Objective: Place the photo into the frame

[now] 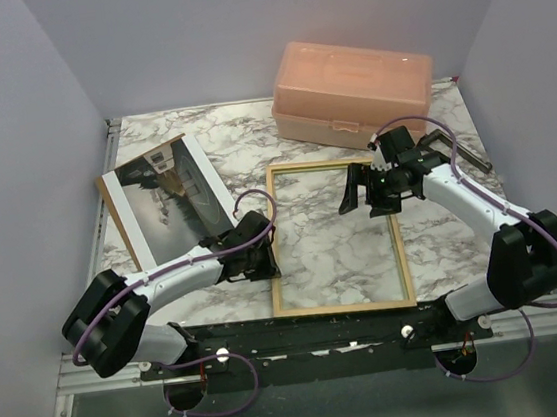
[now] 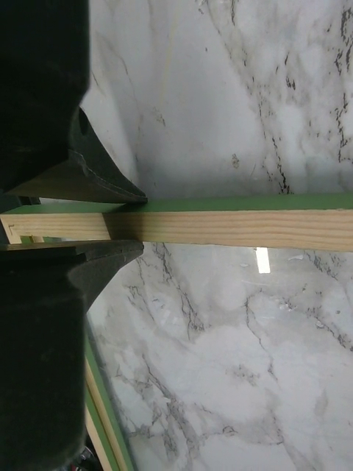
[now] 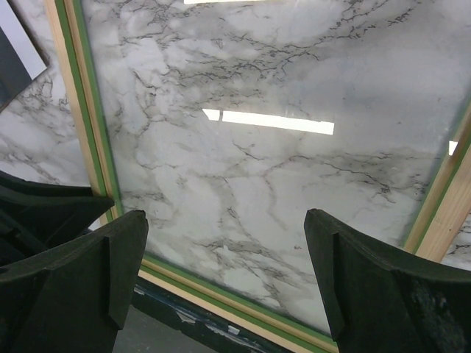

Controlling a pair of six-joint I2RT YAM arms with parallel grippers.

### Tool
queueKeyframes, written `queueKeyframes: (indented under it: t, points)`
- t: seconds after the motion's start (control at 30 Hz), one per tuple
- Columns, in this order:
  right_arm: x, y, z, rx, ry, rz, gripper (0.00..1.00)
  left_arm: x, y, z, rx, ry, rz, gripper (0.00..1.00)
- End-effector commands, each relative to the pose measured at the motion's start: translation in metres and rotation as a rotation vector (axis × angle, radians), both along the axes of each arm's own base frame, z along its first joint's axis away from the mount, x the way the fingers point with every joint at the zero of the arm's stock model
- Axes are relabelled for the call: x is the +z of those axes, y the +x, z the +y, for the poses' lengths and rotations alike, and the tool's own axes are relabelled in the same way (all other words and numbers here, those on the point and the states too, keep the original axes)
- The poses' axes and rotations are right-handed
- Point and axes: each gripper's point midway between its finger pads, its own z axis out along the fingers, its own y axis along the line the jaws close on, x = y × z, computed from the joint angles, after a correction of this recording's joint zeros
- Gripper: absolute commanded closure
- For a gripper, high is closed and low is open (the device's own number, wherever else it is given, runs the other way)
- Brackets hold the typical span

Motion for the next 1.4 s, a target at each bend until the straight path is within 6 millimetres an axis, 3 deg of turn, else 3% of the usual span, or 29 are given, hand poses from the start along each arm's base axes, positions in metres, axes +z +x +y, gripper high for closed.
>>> queueKeyframes:
  t: [0.0,0.23,0.47,0.87,1.17,1.37]
  points:
    - [0.014,-0.001,0.003,0.010,0.019,-0.026,0.04,0.011,0.009,-0.011,0.062,-0.039,-0.024,0.78]
    - [0.013,-0.002,0.004,0.012,0.022,-0.024,0.04,0.012,0.004,-0.016,0.072,-0.045,-0.018,0.77]
    - [0.014,-0.001,0.003,0.012,0.019,-0.028,0.04,0.010,0.001,-0.015,0.061,-0.036,-0.013,0.39]
    - [0.021,-0.001,0.012,0.043,0.070,-0.053,0.00,0.042,0.012,-0.018,-0.005,-0.099,-0.135,0.16]
    - [0.020,0.008,0.047,0.092,0.107,-0.051,0.00,0.063,0.033,0.002,0.015,-0.221,-0.206,0.13]
    - [0.020,0.010,0.093,0.159,0.124,-0.051,0.00,0.070,0.048,0.040,0.083,-0.233,-0.240,0.13]
